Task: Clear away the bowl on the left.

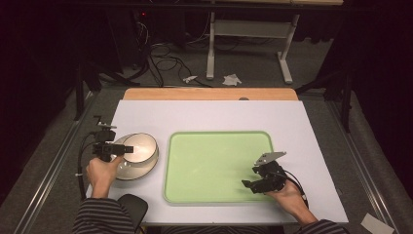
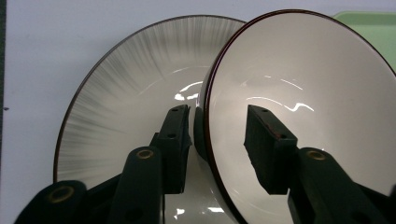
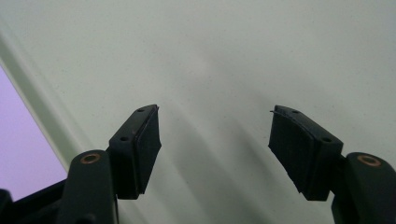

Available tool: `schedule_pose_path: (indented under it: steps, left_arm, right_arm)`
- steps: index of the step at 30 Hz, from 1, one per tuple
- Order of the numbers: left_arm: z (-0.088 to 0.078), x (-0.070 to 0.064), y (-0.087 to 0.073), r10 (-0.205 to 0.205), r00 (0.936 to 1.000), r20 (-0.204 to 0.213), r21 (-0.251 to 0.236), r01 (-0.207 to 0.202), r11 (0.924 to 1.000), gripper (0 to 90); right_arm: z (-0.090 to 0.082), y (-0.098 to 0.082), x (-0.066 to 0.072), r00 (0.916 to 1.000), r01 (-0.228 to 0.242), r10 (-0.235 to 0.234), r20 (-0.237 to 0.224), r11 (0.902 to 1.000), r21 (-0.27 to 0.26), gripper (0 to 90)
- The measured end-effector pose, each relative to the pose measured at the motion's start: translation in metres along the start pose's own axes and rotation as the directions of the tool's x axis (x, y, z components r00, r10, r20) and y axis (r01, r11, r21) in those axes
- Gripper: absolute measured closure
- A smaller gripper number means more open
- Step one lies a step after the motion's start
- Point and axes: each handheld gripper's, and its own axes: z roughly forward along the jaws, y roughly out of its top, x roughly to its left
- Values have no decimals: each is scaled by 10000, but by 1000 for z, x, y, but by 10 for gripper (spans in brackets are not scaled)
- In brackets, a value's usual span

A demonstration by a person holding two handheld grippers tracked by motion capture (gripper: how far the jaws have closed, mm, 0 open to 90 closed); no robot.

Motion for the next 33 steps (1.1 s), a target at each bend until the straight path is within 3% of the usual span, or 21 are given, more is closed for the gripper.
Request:
schedule_pose_path:
  steps: [14,26,33]
  left_arm:
    - [2,2,-1,107,9997,-197,21,-107,9999,737]
    - [5,4,3,-284,9994,-212,96,286,9995,804]
    - [5,3,4,-298,9994,-164,285,303,9991,820]
  right_arm:
    - [1,0,1,9999,107,-106,-36,9999,108,349]
    - [2,0,1,9997,226,-227,34,9997,126,349]
    - [2,0,1,9997,226,-227,37,9997,124,349]
